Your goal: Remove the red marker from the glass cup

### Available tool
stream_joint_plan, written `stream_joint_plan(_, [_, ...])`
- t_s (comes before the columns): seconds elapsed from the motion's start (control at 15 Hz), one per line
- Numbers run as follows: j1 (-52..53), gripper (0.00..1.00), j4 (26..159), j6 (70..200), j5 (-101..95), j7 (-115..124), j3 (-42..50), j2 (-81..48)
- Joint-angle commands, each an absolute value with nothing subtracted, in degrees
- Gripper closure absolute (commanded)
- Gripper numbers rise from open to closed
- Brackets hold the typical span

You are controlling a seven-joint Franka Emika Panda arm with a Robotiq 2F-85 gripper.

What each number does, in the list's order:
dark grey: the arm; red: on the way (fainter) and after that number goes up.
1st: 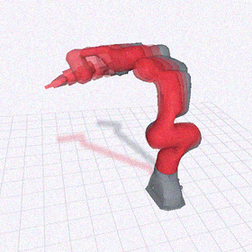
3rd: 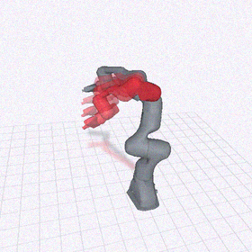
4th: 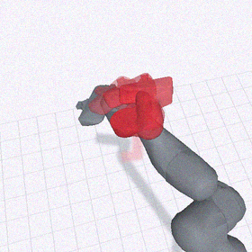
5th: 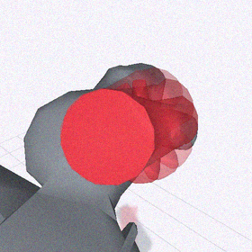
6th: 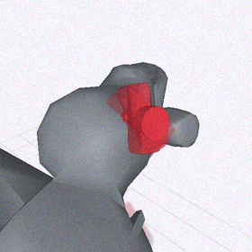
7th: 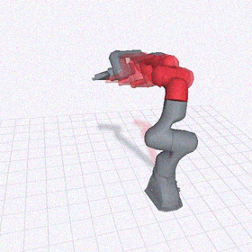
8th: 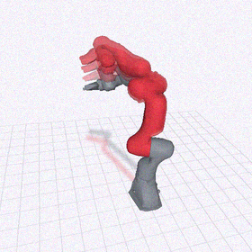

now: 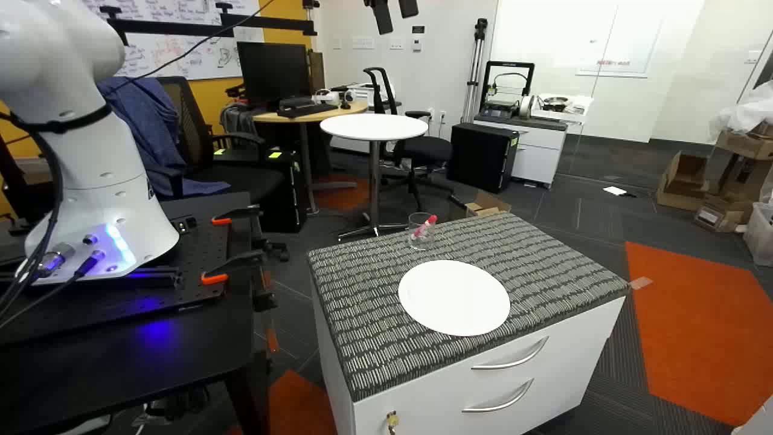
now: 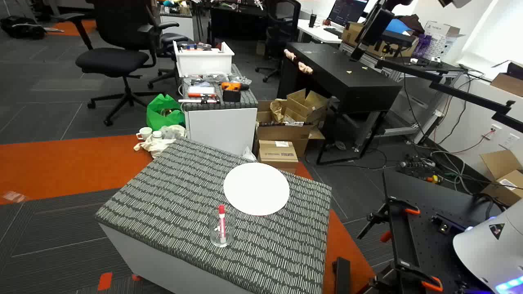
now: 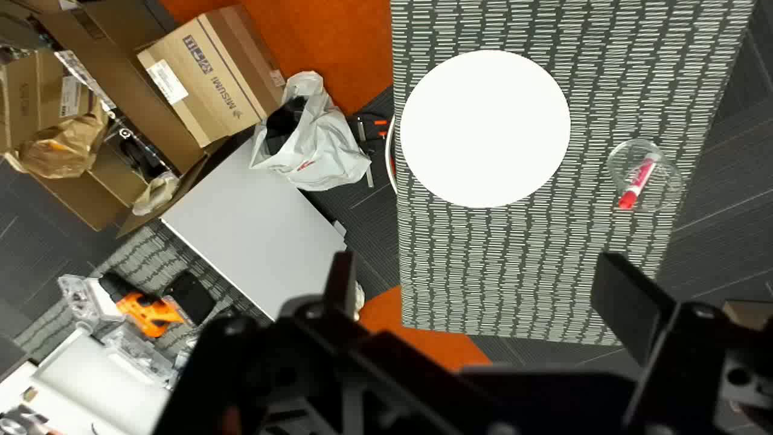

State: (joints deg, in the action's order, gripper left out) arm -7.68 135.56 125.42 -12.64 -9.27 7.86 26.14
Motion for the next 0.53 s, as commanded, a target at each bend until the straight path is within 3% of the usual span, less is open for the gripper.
stream_joint_plan(0.0, [-7.7,0.00,135.5,125.3,-12.6,-9.3,7.8,26.1])
stream_joint_plan(0.47, [-7.3,0.00,135.1,127.2,-12.4,-9.7,7.9,25.2])
